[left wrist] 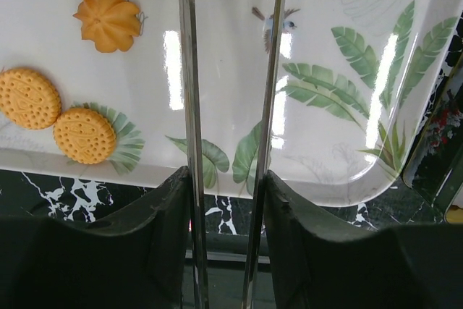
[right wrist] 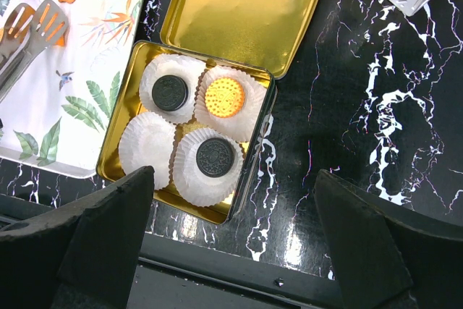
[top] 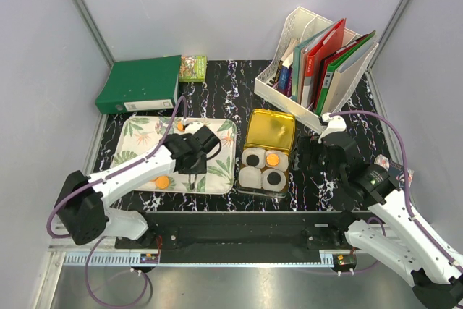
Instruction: Pack the cookies
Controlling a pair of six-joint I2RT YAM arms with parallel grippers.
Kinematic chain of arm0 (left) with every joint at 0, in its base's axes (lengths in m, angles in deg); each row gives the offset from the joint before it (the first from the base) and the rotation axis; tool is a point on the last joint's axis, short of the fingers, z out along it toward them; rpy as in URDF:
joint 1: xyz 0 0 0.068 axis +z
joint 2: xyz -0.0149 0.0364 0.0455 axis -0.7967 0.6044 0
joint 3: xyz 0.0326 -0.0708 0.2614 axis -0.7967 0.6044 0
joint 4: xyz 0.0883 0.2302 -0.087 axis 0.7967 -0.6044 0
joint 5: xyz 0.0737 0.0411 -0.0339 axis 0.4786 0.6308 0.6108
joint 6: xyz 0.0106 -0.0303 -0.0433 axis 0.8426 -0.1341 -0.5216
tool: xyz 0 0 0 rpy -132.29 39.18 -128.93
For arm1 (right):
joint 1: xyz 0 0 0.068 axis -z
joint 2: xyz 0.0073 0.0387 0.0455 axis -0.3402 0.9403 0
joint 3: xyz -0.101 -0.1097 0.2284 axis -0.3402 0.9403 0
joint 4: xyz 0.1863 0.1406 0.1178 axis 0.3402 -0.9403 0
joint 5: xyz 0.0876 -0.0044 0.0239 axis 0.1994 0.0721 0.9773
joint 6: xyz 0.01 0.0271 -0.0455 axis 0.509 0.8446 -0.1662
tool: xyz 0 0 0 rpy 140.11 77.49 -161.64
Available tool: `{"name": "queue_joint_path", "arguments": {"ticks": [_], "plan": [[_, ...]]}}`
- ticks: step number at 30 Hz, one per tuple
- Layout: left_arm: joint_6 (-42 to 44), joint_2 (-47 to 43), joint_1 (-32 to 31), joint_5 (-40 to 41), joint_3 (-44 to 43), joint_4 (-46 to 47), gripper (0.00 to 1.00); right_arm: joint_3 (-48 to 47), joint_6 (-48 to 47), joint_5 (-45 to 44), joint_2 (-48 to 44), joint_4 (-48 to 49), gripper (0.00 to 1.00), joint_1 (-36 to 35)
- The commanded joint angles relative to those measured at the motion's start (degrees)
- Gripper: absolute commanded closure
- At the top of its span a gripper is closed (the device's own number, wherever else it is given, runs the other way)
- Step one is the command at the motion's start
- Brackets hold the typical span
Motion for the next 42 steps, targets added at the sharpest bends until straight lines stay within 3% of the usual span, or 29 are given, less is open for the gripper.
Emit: {"name": "queue_joint_path", "arguments": {"ticks": [1, 10, 18, 23, 26, 35, 42], "plan": [[0.47, -0.09, -0.23, 1.36, -1.56, 2.04, 0.60, -0.03, -0.44, -0.80, -0.37, 2.55, 0.00, 0.17], [1.09, -5.80, -0.23, 2.32, -1.29, -0.95, 0.79, -0.03, -0.44, -0.89, 0.16, 2.64, 0.00, 0.17], [2.58, -12.65, -0.23, 5.57, -8.84, -7.54, 0.92, -0.03, -0.35, -0.63, 0.25, 2.73, 0.00, 0.17], [4.78, -15.04, -1.37, 1.46, -12.98, -7.37, 1.00, -0.03, -0.35, -0.72, 0.16, 2.73, 0.00, 0.17], [4.00, -14.86, -5.06, -0.92, -14.38, -7.28, 1.00, -0.03, -0.44, -0.80, 0.07, 2.73, 0.00, 0.18], [-0.84, -7.49, -25.61, 0.83, -21.50, -9.39, 1.00, -0.03, -0.43, -0.89, -0.10, 2.73, 0.00, 0.17], [-2.78, 0.16, -32.93, 1.27, -23.09, -10.62, 1.00, 0.06, -0.26, -1.16, -0.72, 2.64, 0.00, 0.17]]}}
